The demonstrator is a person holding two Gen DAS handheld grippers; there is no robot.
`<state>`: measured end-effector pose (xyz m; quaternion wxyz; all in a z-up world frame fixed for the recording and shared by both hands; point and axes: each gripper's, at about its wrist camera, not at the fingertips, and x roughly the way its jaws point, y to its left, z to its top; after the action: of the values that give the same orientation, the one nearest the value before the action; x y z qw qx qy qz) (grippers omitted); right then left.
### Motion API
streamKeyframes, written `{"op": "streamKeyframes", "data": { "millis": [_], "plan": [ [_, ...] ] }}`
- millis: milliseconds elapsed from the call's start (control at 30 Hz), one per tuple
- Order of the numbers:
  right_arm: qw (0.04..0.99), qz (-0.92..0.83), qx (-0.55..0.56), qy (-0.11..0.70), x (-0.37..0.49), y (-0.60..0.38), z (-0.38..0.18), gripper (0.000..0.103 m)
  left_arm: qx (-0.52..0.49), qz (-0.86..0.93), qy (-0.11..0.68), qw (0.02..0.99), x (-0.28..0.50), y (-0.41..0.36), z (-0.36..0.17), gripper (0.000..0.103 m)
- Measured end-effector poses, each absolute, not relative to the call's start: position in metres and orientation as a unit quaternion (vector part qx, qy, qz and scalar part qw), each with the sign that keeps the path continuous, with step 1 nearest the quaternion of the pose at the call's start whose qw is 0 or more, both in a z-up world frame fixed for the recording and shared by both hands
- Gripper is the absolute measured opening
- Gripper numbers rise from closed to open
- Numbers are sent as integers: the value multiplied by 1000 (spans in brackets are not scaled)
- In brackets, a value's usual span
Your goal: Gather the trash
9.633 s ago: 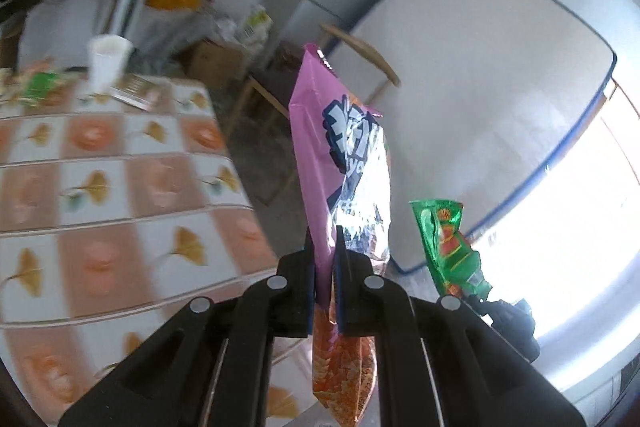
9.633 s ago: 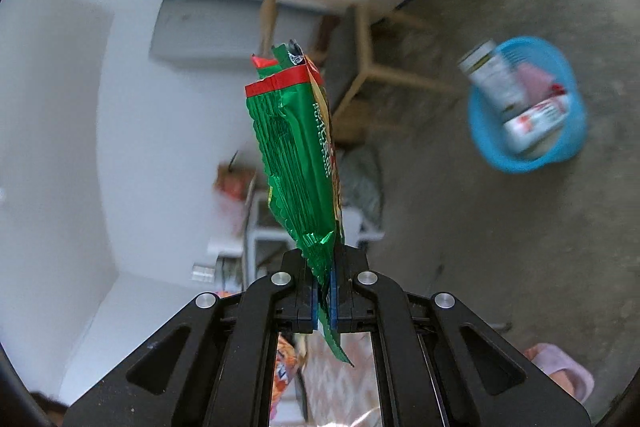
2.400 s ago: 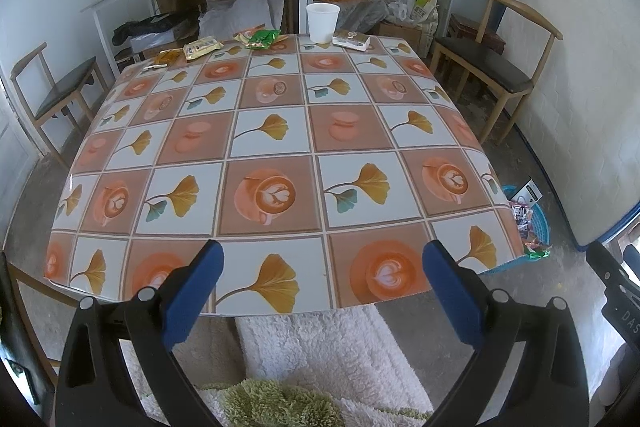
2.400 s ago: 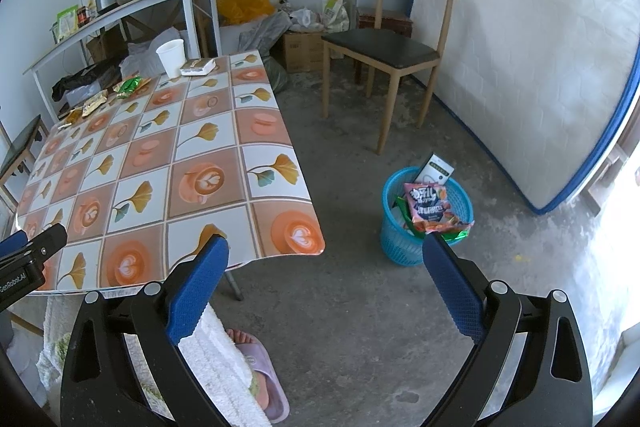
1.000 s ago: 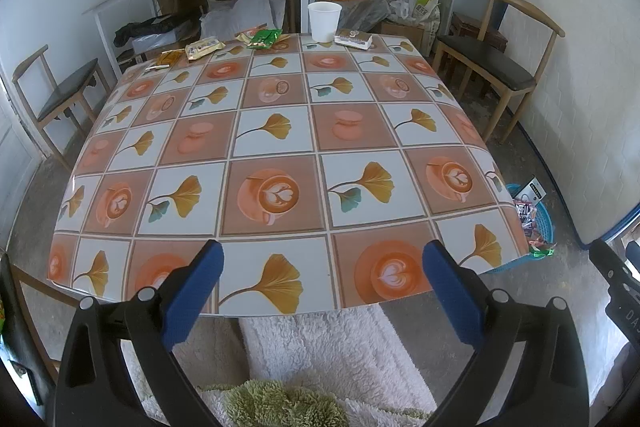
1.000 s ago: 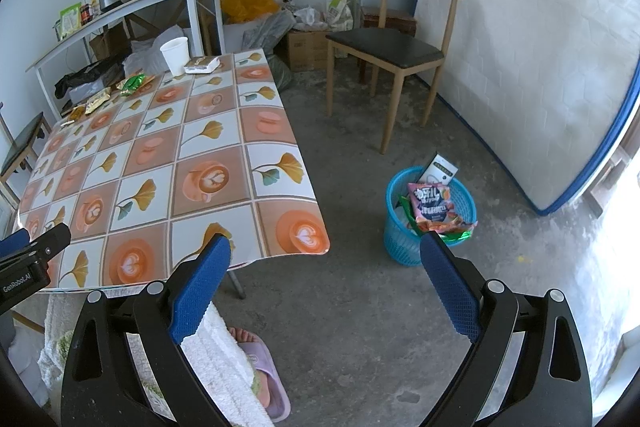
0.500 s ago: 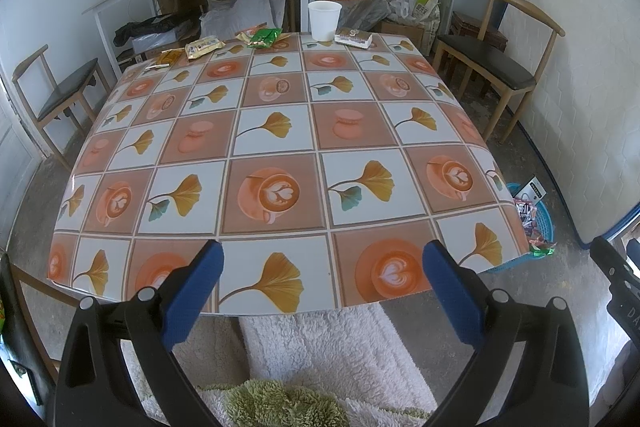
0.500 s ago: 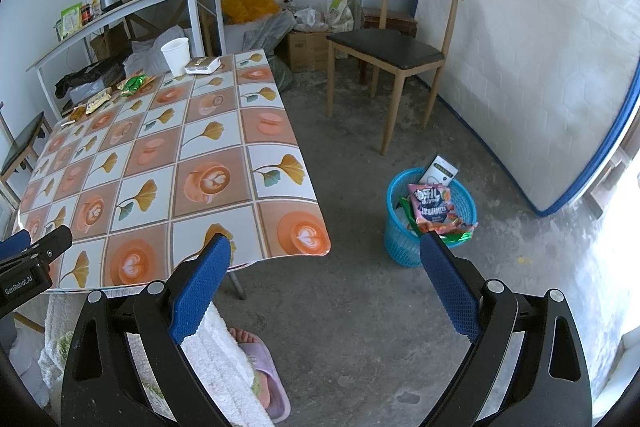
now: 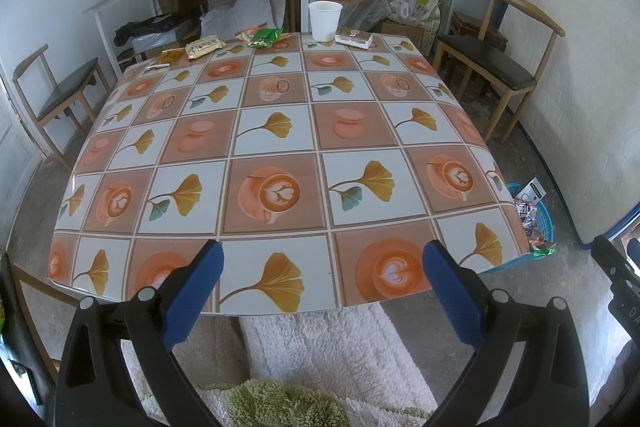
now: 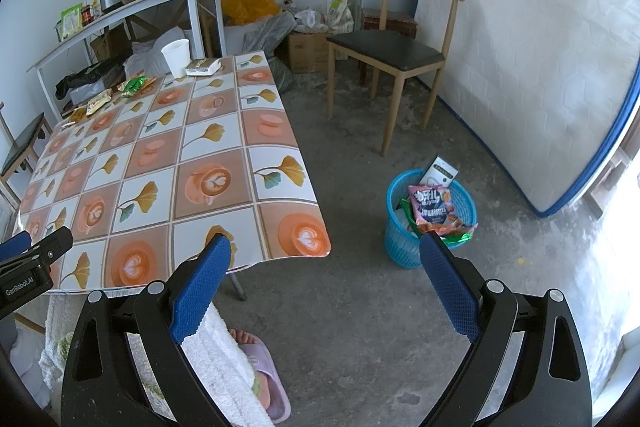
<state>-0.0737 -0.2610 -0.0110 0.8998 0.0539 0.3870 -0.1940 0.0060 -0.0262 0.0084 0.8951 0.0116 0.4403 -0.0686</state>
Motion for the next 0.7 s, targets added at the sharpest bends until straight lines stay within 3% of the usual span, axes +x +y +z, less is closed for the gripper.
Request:
{"op": "streamKeyframes", "data": {
  "millis": [700],
  "plan": [
    [900, -196, 54, 387, -74, -258, -12, 90, 12, -69, 441, 895, 6, -27, 9, 97]
  ]
}}
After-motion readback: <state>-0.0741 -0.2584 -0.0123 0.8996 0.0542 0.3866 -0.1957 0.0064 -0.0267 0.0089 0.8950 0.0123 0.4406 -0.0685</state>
